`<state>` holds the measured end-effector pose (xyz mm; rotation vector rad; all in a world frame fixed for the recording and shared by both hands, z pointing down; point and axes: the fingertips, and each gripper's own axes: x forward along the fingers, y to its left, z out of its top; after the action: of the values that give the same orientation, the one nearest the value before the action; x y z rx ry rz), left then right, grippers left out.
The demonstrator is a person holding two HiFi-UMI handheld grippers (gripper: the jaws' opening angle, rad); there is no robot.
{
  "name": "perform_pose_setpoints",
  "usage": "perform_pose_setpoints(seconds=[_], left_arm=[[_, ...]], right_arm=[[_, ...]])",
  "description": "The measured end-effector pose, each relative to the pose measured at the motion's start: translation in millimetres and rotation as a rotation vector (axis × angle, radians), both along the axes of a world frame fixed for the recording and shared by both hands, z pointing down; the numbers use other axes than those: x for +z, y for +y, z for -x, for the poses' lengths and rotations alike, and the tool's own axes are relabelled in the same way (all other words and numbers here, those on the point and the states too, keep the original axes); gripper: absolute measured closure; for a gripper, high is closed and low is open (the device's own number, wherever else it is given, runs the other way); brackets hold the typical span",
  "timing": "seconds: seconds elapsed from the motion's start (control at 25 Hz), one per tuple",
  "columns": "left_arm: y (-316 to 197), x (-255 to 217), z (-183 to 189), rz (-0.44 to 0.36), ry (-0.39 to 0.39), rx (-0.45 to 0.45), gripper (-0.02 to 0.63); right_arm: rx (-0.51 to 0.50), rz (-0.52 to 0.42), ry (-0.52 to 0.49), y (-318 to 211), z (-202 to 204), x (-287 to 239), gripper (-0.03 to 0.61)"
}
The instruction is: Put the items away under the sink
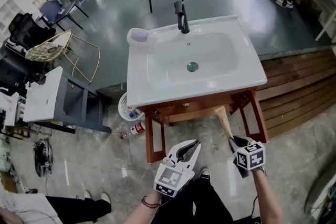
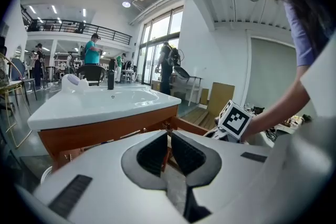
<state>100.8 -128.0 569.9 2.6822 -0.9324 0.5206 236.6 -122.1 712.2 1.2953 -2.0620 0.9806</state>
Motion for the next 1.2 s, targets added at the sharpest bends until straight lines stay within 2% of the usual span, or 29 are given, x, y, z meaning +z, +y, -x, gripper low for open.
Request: perform_pose_setpoints(seconds=[0.2, 0.36, 0.56, 0.76, 0.96, 1.2], left_arm=[[-7, 37, -10, 0.012, 0.001, 0.026, 0.594], [-23, 63, -12, 0.012, 0.021, 0.024, 0.594], [-46, 90, -13, 0.015, 0.037, 0.005, 0.594], [-66, 102, -11, -0.001, 0.059, -0.011, 0.594], [-78, 110, -11, -0.036, 0.077, 0.009, 0.594], [-81, 132, -4, -0.041, 0.079, 0.023, 0.594]], right_arm=[[-0.012, -0.018, -0.006, -25, 5, 29, 0.525], [0.001, 0.003, -0.01, -38, 12, 62, 0.525], [0.063, 0.042, -0.037, -51, 12, 100, 0.525], [0.107, 0.041, -0.057, -69, 13, 127, 0.523], [0.142, 0.031, -0.059, -91, 16, 153, 0.525], [0.215, 0.047, -0.099, -109, 24, 180, 0.524]])
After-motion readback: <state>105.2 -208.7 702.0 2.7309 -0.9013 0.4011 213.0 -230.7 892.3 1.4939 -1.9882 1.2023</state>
